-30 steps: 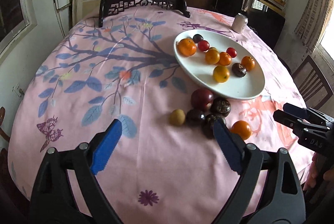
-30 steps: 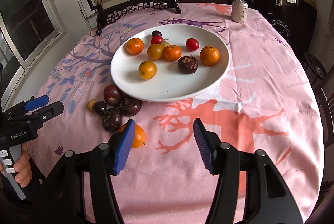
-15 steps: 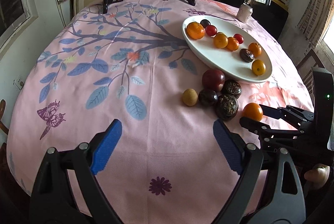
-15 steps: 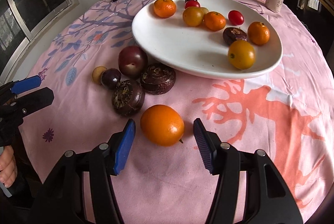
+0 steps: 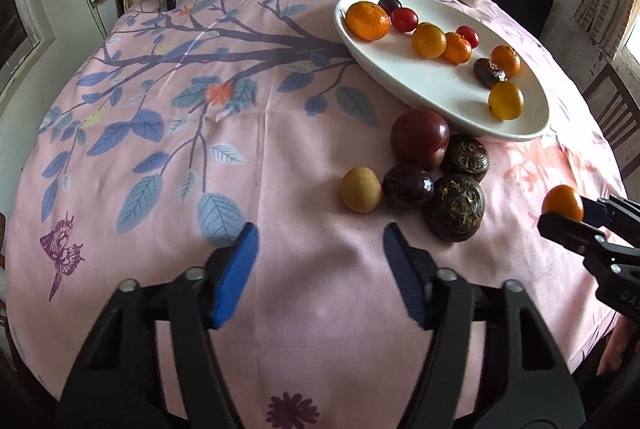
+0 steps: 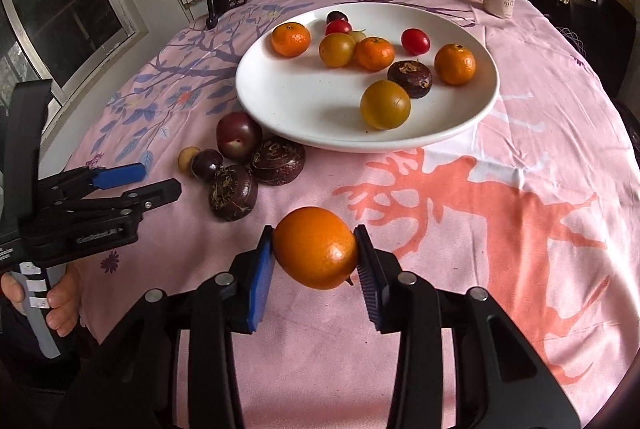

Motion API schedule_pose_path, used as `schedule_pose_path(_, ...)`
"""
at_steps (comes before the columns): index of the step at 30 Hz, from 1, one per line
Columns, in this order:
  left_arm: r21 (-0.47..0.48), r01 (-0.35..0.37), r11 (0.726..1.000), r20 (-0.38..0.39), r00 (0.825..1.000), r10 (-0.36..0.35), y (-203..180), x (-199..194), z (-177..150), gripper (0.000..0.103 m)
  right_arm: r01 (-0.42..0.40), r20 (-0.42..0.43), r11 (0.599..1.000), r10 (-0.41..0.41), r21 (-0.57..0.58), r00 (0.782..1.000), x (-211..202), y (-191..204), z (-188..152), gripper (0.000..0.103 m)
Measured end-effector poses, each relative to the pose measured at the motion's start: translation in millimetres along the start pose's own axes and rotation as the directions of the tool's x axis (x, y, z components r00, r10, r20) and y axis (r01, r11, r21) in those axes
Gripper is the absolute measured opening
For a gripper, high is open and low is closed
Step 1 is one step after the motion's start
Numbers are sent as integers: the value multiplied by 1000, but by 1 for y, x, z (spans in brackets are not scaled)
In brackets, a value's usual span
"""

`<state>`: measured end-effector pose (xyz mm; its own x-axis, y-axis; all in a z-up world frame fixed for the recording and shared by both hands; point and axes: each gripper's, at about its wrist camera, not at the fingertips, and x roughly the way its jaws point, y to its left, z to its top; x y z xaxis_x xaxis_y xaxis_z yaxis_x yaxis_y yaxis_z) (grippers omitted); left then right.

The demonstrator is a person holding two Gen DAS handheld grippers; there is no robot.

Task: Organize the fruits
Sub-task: 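Grasp an orange with the right tool while the left tool grasps a tangerine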

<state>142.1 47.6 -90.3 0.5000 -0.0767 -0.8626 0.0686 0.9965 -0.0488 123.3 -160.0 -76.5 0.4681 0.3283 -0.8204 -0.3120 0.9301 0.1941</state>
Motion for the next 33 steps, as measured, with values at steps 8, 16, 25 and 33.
schedule_pose_path(8,31,12,999,9,1000,-12,-5,12,15,50,-16,0,1000,16,27,1000,-3,-10,0,40)
schedule_pose_path(16,61,50,997,26,998,-52,-11,18,25,26,-18,11,998,17,53,1000,-5,-15,1,40)
schedule_pose_path(25,24,94,995,58,994,-96,-4,9,22,25,-13,26,999,12,46,1000,-12,-8,0,40)
schedule_pose_path(33,5,114,994,100,988,-114,-2,-26,8,25,6,46,999,-8,33,999,-19,-3,-2,40)
